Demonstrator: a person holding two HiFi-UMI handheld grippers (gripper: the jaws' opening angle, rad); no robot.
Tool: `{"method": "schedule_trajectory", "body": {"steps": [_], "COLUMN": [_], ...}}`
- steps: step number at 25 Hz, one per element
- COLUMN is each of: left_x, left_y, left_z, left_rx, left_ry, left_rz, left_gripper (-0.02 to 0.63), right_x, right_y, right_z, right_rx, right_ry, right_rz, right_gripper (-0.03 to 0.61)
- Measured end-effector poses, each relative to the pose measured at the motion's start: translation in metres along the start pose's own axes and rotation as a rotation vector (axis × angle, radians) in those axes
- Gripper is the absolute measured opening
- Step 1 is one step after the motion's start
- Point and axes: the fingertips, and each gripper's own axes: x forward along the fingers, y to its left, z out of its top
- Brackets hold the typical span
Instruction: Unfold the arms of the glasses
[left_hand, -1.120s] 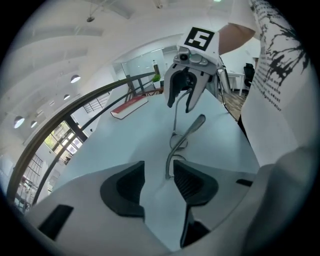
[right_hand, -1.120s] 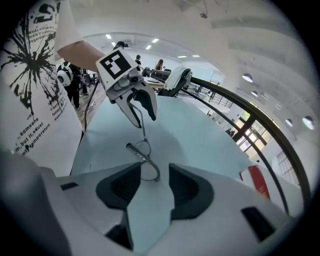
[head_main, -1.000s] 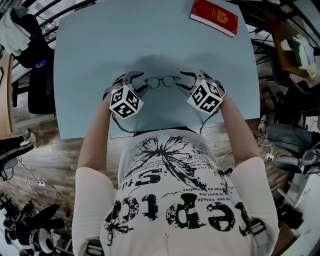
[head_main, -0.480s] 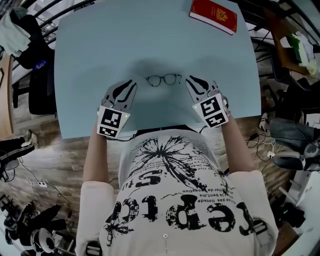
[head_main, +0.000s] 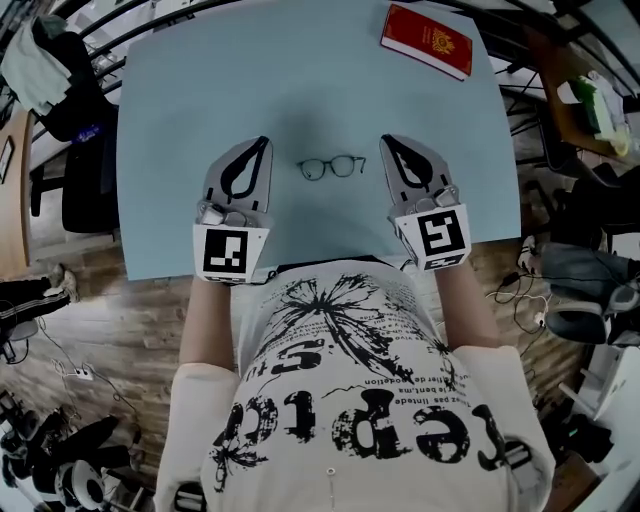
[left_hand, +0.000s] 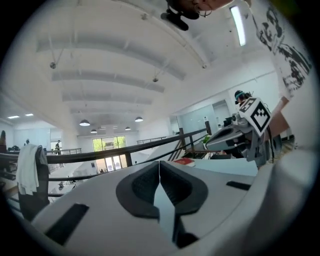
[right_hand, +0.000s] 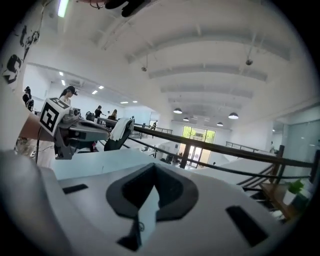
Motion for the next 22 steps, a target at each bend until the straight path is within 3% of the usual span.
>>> {"method": "schedule_trajectory", "body": {"steps": [6, 11, 16, 22], "left_x": [0.004, 0.006, 0.008, 0.007], "left_y": [0.013, 0.017, 0.023, 0.032], "left_z": [0.023, 0.030, 0.034, 0.027], "left_rx": [-0.031, -0.071, -0.104, -0.133], "left_ry": [-0.010, -0.029, -0.041, 0.022], "left_rz": [0.103, 0.111, 0.119, 0.161], "left_gripper": [0.018, 0.017, 0.017, 0.017], "right_x": [-0.005, -0.005, -0.002, 0.000], "right_y": [-0.010, -0.017, -0.025, -0.024], "right_z": [0.023, 0.031, 0.036, 0.037], "right_rx": [0.043, 0.118, 0.113, 0.098], "right_ry": [-0.095, -0.133, -0.141, -0.140], "right_rz": [-0.047, -0.055, -0.059, -0.060], "right_gripper": [0.009, 0.009, 0.008, 0.008]}}
